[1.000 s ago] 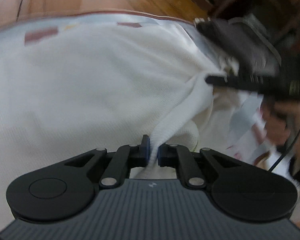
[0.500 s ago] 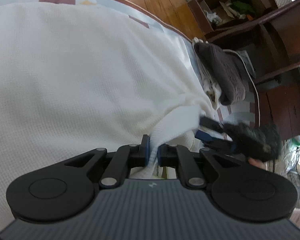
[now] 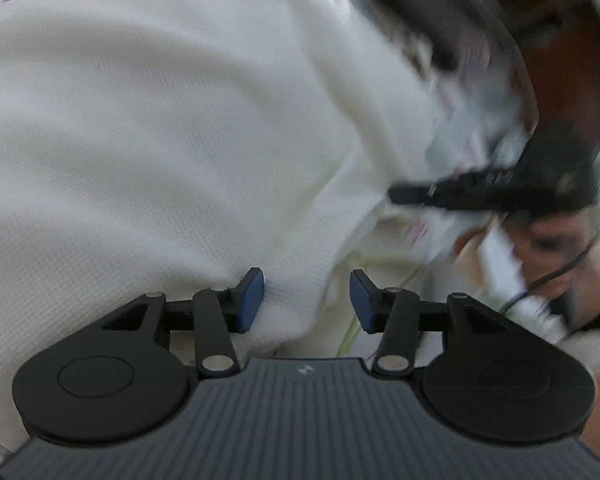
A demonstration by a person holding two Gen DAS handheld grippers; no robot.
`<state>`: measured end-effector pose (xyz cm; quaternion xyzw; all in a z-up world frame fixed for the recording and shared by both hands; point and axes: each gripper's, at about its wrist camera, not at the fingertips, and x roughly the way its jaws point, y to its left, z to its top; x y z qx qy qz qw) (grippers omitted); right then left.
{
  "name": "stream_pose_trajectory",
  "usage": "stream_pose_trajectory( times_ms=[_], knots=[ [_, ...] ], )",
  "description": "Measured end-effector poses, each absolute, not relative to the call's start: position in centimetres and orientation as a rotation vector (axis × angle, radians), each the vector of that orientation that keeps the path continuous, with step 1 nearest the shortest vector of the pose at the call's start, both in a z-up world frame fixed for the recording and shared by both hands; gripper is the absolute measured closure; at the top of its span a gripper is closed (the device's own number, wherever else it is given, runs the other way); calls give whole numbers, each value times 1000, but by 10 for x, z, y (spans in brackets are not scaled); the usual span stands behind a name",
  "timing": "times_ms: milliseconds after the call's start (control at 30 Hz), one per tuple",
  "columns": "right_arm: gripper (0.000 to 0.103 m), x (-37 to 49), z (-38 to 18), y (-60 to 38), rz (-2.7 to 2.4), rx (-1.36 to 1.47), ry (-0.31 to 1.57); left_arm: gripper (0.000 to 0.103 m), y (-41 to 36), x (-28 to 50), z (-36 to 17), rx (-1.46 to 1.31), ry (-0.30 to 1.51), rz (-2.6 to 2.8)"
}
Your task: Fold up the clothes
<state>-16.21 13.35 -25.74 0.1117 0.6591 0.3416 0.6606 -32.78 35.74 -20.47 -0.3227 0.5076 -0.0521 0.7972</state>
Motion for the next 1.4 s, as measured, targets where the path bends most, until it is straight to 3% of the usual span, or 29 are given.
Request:
stream_pose_trajectory(
  times_ms=[133,233,300,367,400,700,733,767,933,1000,1033,1100,1133,1200,1233,1300,1367,1400],
  knots=[
    [72,-173,-235,141,835,90,1396,56,346,-334,-179,-524,995,-6],
    [54,-168,-215,134,860,59,1274,59,338,-338,-159,-432,876,-30],
    [54,-163,-205,127,859,58,1211,65,334,-337,-154,-414,834,-88],
    [54,-150,-209,118,805,116,1208,88,331,-329,-154,-398,845,-159],
    [54,-142,-213,113,761,145,1208,91,329,-325,-154,-390,850,-195],
    [54,-104,-252,87,602,228,1223,86,313,-293,-186,-259,1034,-154],
    [63,-106,-250,89,627,218,1183,89,312,-290,-190,-247,1051,-145],
    [98,-109,-246,91,656,188,1128,91,311,-287,-194,-235,1068,-136],
    [100,-139,-199,106,745,-173,695,99,336,-277,-183,-476,1047,-178],
    [100,-131,-200,107,720,-205,701,101,350,-279,-174,-632,980,-237],
    [100,-127,-200,107,708,-221,703,100,351,-277,-173,-675,979,-283],
    [100,-120,-203,107,679,-258,720,80,341,-272,-175,-667,1027,-361],
    [100,-117,-212,109,652,-288,762,59,332,-269,-179,-630,1071,-380],
    [99,-119,-217,104,628,-268,797,56,324,-268,-183,-582,1120,-348],
    [94,-122,-216,100,624,-238,802,56,329,-272,-181,-599,1102,-327],
    [88,-126,-211,98,627,-224,792,55,349,-283,-173,-668,1025,-277],
    [78,-128,-203,99,635,-235,771,49,380,-305,-161,-742,932,-163],
    [78,-127,-199,100,637,-232,764,46,396,-317,-154,-760,894,-81]
  ],
)
